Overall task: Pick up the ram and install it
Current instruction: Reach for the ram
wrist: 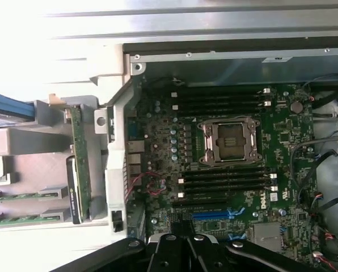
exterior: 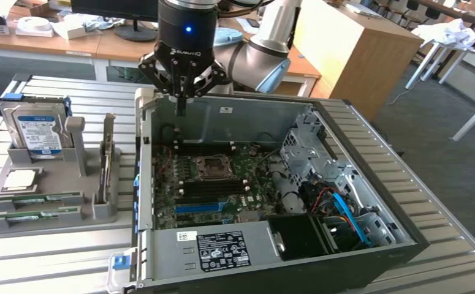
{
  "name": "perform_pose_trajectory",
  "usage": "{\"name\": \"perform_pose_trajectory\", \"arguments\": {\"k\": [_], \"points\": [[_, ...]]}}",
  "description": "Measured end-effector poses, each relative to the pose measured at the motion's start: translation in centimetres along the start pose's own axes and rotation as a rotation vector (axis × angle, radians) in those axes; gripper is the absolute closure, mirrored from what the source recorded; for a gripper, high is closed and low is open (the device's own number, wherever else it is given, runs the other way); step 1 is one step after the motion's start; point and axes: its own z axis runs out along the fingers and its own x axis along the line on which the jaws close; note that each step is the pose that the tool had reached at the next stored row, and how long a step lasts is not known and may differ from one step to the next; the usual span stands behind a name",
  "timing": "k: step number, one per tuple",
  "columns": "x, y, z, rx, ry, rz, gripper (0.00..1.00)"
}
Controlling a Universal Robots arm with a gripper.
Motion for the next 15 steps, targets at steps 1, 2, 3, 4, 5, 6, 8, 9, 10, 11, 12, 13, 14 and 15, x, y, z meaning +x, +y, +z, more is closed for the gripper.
{"name": "perform_pose_trajectory", "arguments": {"k": [1, 2, 3, 4, 5, 6, 8, 9, 10, 11, 12, 13, 14, 15], "points": [[0.1, -0.01, 0.00, 0.0000, 0.0000, 0.000, 0.90], [0.3, -0.02, 0.00, 0.0000, 0.0000, 0.000, 0.90], [0.4, -0.03, 0.00, 0.0000, 0.0000, 0.000, 0.90], [0.5, -0.04, -0.01, 0.0000, -0.0001, 0.000, 0.90], [0.7, -0.05, -0.01, -0.0001, -0.0001, 0.000, 0.90], [0.8, -0.06, -0.01, 0.0000, 0.0000, 0.000, 0.90], [1.1, -0.08, -0.02, 0.0000, 0.0000, 0.000, 0.90], [1.2, -0.09, -0.02, 0.0000, 0.0000, 0.000, 0.90], [1.4, -0.10, -0.02, 0.0000, 0.0000, 0.000, 0.90], [1.5, -0.11, -0.02, 0.0000, -0.0001, 0.000, 0.90], [1.6, -0.12, -0.02, -0.0001, -0.0001, 0.000, 0.90], [1.8, -0.13, -0.03, 0.0000, -0.0001, 0.000, 0.90], [1.9, -0.14, -0.03, 0.0000, 0.0000, 0.000, 0.90], [2.1, -0.15, -0.04, 0.0000, 0.0000, 0.000, 0.90]]}}
